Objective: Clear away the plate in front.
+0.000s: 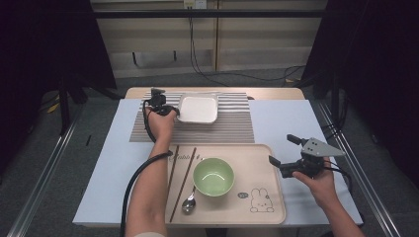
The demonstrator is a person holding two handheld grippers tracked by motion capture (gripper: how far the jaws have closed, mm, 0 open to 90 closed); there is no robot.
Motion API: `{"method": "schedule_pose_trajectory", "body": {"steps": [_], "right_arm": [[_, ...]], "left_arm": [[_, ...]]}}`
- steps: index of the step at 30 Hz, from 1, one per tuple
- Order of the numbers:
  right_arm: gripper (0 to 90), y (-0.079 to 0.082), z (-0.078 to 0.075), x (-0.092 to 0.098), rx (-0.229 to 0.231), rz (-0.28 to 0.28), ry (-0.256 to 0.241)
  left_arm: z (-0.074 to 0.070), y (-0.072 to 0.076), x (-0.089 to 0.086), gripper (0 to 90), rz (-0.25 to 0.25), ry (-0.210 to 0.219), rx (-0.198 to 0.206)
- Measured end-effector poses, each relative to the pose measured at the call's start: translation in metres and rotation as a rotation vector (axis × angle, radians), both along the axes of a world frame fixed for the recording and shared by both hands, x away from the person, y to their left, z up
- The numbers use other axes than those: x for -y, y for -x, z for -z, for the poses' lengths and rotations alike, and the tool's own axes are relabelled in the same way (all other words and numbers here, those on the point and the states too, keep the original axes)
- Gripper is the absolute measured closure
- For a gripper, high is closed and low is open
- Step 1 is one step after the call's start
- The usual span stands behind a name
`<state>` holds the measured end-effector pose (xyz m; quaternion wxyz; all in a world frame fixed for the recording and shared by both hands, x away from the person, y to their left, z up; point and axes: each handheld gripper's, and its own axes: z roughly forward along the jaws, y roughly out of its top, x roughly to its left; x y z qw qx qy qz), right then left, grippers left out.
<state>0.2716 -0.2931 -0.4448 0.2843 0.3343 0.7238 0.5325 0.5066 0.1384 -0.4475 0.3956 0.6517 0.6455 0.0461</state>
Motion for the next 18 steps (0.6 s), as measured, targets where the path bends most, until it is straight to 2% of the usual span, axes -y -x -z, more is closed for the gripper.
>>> {"method": "schedule_pose_trajectory", "body": {"steps": [2,4,5,7,14,18], "right_arm": [[0.0,-0.002,0.0,0.0,-0.007,0.012,-0.006],[0.2,-0.003,0.0,0.0,-0.015,0.025,-0.014],[0.2,-0.003,-0.001,0.0,-0.019,0.034,-0.016],[0.5,-0.004,-0.001,0.0,-0.032,0.046,-0.041],[3.9,-0.007,-0.003,-0.002,-0.053,0.067,-0.07],[4.4,-0.008,-0.01,-0.008,-0.049,0.078,-0.029]], "left_arm": [[-0.004,0.006,0.001,89.6,0.01,0.02,0.008],[-0.008,0.013,0.003,89.6,0.021,0.022,-0.001],[-0.008,0.016,0.004,89.6,0.02,0.026,0.006],[-0.01,0.022,0.004,89.6,0.025,0.036,0.006],[-0.018,0.042,0.01,89.5,0.063,0.024,0.015],[-0.021,0.051,0.017,89.6,0.083,0.025,0.022]]}}
